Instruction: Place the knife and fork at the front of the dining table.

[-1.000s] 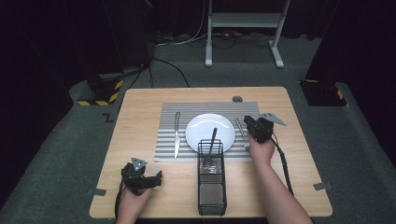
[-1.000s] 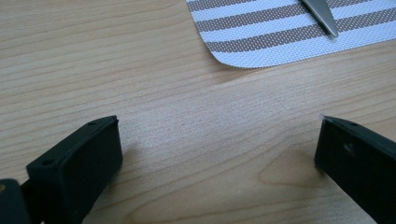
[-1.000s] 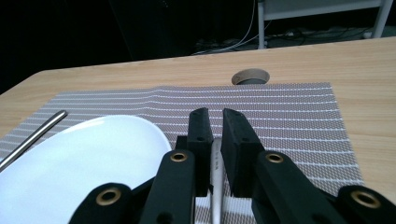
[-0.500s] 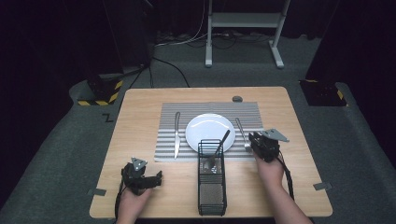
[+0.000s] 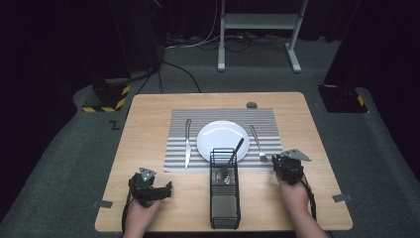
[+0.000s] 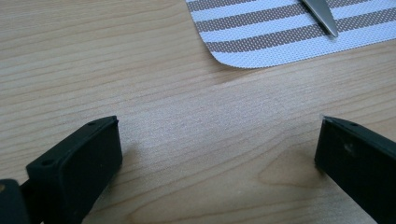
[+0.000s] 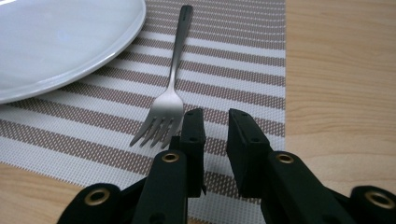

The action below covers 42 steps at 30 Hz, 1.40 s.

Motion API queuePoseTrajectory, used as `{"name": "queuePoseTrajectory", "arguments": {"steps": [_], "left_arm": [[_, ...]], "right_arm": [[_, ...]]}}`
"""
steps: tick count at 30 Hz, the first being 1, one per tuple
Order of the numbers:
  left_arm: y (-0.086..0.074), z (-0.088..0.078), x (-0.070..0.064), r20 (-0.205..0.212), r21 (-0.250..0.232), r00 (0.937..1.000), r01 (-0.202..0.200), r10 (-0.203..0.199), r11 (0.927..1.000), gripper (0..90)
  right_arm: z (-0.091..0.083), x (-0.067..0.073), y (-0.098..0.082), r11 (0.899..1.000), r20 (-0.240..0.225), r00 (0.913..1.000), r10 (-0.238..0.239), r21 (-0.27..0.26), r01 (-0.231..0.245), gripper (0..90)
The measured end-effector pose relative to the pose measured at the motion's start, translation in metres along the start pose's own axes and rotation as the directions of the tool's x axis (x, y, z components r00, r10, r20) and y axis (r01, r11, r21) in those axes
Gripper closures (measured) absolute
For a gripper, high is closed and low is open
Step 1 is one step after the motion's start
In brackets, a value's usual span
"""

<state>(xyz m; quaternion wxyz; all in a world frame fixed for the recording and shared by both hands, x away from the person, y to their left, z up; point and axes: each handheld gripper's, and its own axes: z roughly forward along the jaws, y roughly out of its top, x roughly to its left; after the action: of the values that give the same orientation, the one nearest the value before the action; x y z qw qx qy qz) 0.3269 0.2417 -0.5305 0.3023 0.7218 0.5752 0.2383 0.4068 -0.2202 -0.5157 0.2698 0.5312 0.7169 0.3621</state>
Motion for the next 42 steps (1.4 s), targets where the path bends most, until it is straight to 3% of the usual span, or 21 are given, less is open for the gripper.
{"name": "queuePoseTrajectory", "arguments": {"steps": [11, 17, 20, 23, 24, 25, 26, 28, 29, 31, 32, 33, 34, 35, 36, 38, 42], "left_arm": [[0.0, 0.0, 0.0, 0.001, 0.0, 1.0, 0.0, 0.0, 1.0, 0.6], [0.0, 0.0, 0.0, 0.001, 0.0, 1.0, 0.0, 0.0, 1.0, 0.6], [0.0, 0.0, 0.0, 0.001, 0.0, 1.0, -0.001, 0.001, 1.0, 0.6], [0.0, 0.0, 0.0, 0.001, 0.0, 1.0, -0.001, 0.001, 1.0, 0.6], [0.0, 0.0, 0.0, 0.001, 0.0, 1.0, -0.002, 0.002, 1.0, 0.6], [0.0, 0.0, 0.0, 0.001, 0.0, 1.0, -0.002, 0.002, 1.0, 0.5], [0.0, 0.0, 0.0, 0.002, 0.0, 1.0, -0.002, 0.002, 1.0, 0.5], [0.0, 0.0, 0.0, 0.001, 0.0, 1.0, -0.002, 0.002, 1.0, 0.5], [0.0, 0.0, 0.0, 0.002, 0.0, 1.0, -0.002, 0.002, 1.0, 0.5], [0.0, 0.0, 0.0, 0.002, 0.0, 1.0, -0.002, 0.002, 1.0, 0.5], [0.0, 0.0, 0.0, 0.003, 0.001, 1.0, -0.002, 0.002, 1.0, 0.5], [0.0, 0.0, 0.0, 0.003, 0.001, 1.0, -0.002, 0.002, 1.0, 0.4], [0.0, 0.0, 0.0, 0.003, 0.001, 1.0, -0.002, 0.002, 1.0, 0.4], [0.0, 0.0, 0.0, 0.003, 0.001, 1.0, -0.003, 0.003, 1.0, 0.4], [0.0, 0.0, 0.0, 0.003, 0.001, 1.0, -0.003, 0.003, 1.0, 0.4], [0.0, 0.0, 0.0, 0.002, 0.0, 1.0, -0.003, 0.003, 1.0, 0.4], [0.0, 0.0, 0.0, 0.002, 0.0, 1.0, -0.004, 0.004, 1.0, 0.4]], "right_arm": [[-0.001, 0.023, -0.006, 1.0, -0.055, 0.998, -0.031, -0.003, 0.031, 76.2], [-0.003, 0.026, -0.007, 0.999, -0.05, 0.9982, -0.033, -0.013, 0.032, 75.0], [-0.008, 0.024, -0.006, 0.998, -0.044, 0.9988, -0.022, -0.055, 0.019, 72.0], [-0.02, 0.025, -0.003, 0.99, -0.055, 0.9983, -0.018, -0.139, 0.01, 67.0], [-0.02, 0.025, -0.003, 0.99, -0.055, 0.9983, -0.018, -0.139, 0.01, 67.0], [-0.024, 0.027, -0.002, 0.987, -0.06, 0.998, -0.017, -0.162, 0.007, 66.3], [-0.032, 0.03, 0.0, 0.977, -0.067, 0.9976, -0.018, -0.214, 0.003, 64.1], [-0.034, 0.03, 0.001, 0.972, -0.073, 0.9972, -0.017, -0.234, -0.001, 63.3], [-0.043, 0.033, 0.003, 0.958, -0.095, 0.9955, -0.008, -0.285, -0.019, 61.2], [-0.046, 0.034, 0.004, 0.953, -0.102, 0.9948, -0.005, -0.301, -0.026, 60.6], [-0.054, 0.038, 0.007, 0.939, -0.116, 0.9932, -0.009, -0.343, -0.032, 59.7], [-0.054, 0.038, 0.007, 0.939, -0.116, 0.9932, -0.009, -0.343, -0.032, 59.7], [-0.058, 0.04, 0.008, 0.931, -0.12, 0.9927, -0.009, -0.363, -0.036, 59.1], [-0.067, 0.043, 0.012, 0.913, -0.137, 0.9905, -0.009, -0.405, -0.048, 58.2], [-0.067, 0.043, 0.012, 0.913, -0.137, 0.9905, -0.009, -0.405, -0.048, 58.2], [-0.074, 0.047, 0.016, 0.897, -0.162, 0.9867, -0.008, -0.437, -0.065, 58.0], [-0.085, 0.056, 0.026, 0.875, -0.2, 0.9794, -0.024, -0.477, -0.076, 57.0]]}}
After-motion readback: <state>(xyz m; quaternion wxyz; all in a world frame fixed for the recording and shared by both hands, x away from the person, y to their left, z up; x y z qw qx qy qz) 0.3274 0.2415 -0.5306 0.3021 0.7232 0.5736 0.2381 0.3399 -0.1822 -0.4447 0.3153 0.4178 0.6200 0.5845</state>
